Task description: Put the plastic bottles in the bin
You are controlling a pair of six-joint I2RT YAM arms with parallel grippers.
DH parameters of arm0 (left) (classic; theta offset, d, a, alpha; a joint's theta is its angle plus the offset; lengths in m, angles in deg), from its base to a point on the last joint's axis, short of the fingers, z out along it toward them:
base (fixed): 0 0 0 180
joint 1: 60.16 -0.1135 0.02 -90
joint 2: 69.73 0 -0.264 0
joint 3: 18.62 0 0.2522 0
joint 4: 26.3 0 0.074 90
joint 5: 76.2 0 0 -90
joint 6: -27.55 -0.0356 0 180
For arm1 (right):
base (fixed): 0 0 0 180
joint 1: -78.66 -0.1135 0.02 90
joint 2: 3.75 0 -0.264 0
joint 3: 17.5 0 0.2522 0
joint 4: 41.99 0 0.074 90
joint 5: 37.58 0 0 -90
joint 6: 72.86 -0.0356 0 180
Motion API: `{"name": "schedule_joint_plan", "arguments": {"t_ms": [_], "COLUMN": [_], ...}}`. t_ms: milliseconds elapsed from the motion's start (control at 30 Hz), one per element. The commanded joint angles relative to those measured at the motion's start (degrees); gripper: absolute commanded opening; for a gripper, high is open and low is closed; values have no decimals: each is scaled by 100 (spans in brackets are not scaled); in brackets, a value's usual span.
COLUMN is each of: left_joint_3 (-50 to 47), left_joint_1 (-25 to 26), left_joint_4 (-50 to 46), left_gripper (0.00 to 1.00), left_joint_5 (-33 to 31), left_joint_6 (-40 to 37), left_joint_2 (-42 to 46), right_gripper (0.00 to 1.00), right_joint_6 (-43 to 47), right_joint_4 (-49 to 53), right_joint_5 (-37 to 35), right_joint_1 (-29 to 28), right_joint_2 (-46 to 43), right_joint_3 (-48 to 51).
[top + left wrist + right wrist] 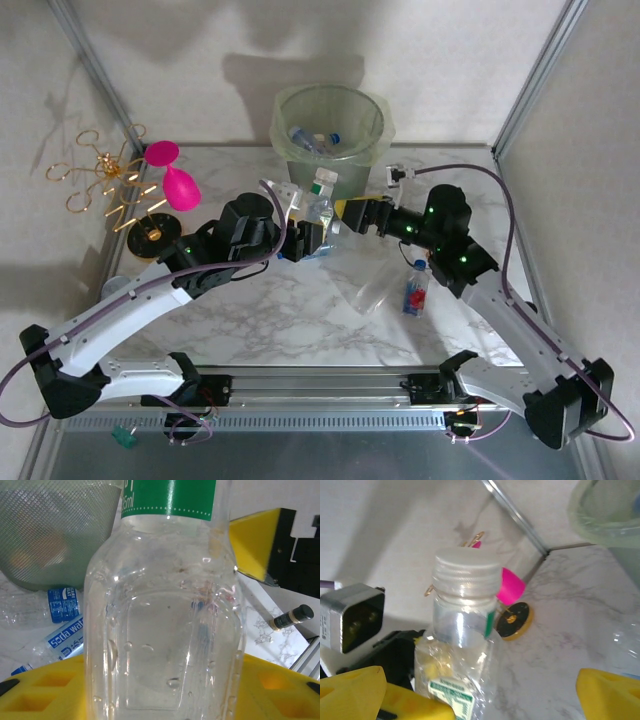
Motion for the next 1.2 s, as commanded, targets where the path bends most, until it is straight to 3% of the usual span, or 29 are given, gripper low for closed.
{"name": "schedule_joint_plan", "arguments": {"t_ms": [0,133,267,567,633,733,800,967,1167], "left_joint_3": [-47,-42,-49,-24,-3,57,134,210,97], "left_joint_1": [58,77,128,153,163,156,154,154,154], "left_joint_4": [-60,-57,-44,-9,8,18,16,191,156], "left_gripper": [49,49,48,50,58,79,86,92,93], "left_joint_5": [103,322,390,445,432,102,-243,-1146,-1544], "left_joint_6": [-122,-137,-187,-146,-137,-111,-95,-108,-216], "left_joint_2": [93,138,156,139,129,212,357,1038,1492], "right_gripper": [97,95,86,31,28,27,27,27,26], "right_joint_6": [-489,-521,-593,-494,-395,-192,44,417,1141], "right_joint_4": [-736,-779,-757,-705,-609,-373,12,599,1081], "right_joint_5": [492,377,258,-43,-149,-441,-725,-1272,-2174], "right_joint_1": [-128,-259,-302,-336,-338,-321,-253,270,765], "right_joint_2": [222,564,949,1046,1022,974,1010,1373,2162], "right_joint_3": [-281,-521,-789,-810,-837,-976,-1253,-2241,-3693]}}
